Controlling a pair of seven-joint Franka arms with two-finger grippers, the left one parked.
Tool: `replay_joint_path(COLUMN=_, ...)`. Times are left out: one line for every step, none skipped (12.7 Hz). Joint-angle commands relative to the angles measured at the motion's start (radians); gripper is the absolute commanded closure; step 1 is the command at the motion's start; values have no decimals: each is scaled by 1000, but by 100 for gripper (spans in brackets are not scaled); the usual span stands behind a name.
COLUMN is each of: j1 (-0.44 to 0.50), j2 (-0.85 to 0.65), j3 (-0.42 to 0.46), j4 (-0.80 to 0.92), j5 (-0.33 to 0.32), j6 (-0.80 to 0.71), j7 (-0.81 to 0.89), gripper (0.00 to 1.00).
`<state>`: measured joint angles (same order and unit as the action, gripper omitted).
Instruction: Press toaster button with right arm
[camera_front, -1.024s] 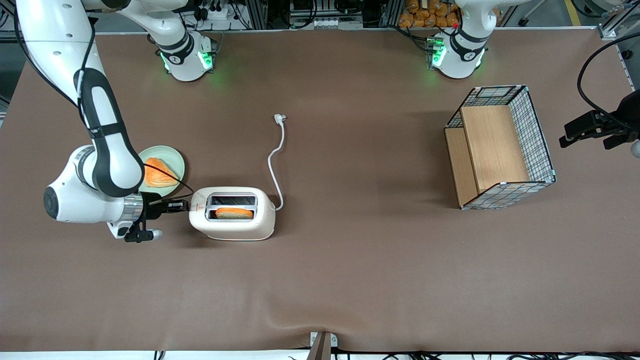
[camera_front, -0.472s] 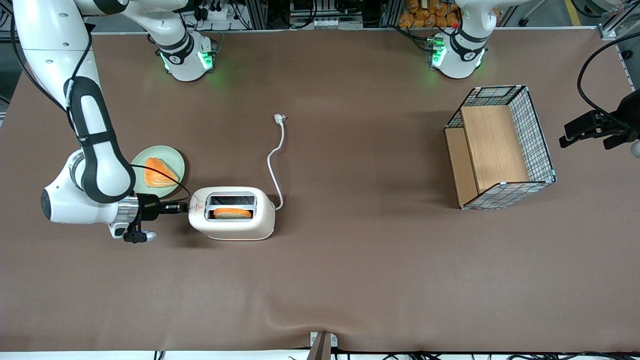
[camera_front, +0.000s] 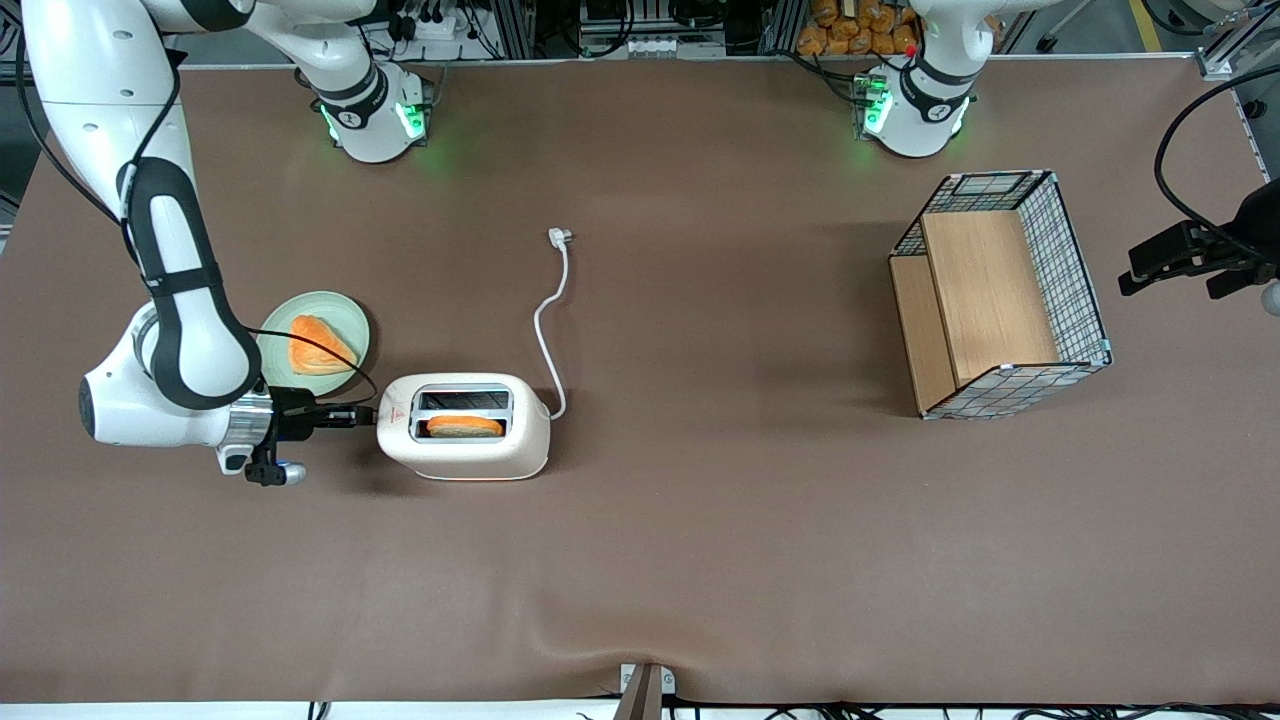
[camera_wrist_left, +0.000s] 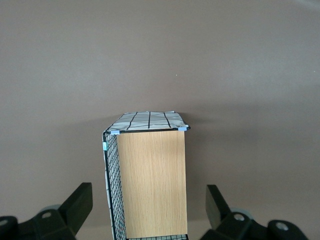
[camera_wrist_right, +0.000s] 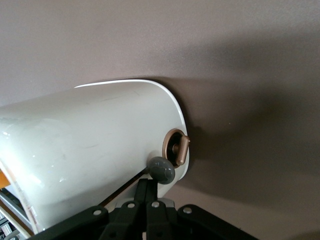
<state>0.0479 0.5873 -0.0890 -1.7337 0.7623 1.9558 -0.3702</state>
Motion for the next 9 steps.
replay_joint_path(j1=-8, j2=52, j3=3, j4=57, j5=25, j6=11, j7=-29, gripper=100)
replay_joint_path(j1=-10, j2=31, j3=2, j4=66, j5=17, j6=-18, j7=-21, gripper=100)
replay_joint_path(j1=-10, j2=17, j3=-3, j4=74, j5=12, j6=-64, j7=-21, gripper=100)
replay_joint_path(j1=-16, j2=5, j3=-6, j4=86, j5=8, j6=-107, j7=-16, gripper=100)
replay_joint_path(j1=-23, j2=-4, j3=-21, j4=98, j5=-3, j6=-144, j7=-9, gripper=100)
replay_joint_path(j1=-25, j2=-15, j3=-37, j4=120, j5=-27, j6=-191, j7=-7, gripper=100)
replay_joint_path(j1=-25, j2=-20, j3=-61, j4=153, j5=-55, j6=-246, j7=-7, gripper=94)
replay_joint_path(j1=-25, j2=-23, j3=-89, j4=198, j5=-90, j6=-305, j7=-6, gripper=58)
replay_joint_path(j1=-26, j2=-23, j3=-106, j4=232, j5=-119, j6=-346, j7=-1, gripper=1)
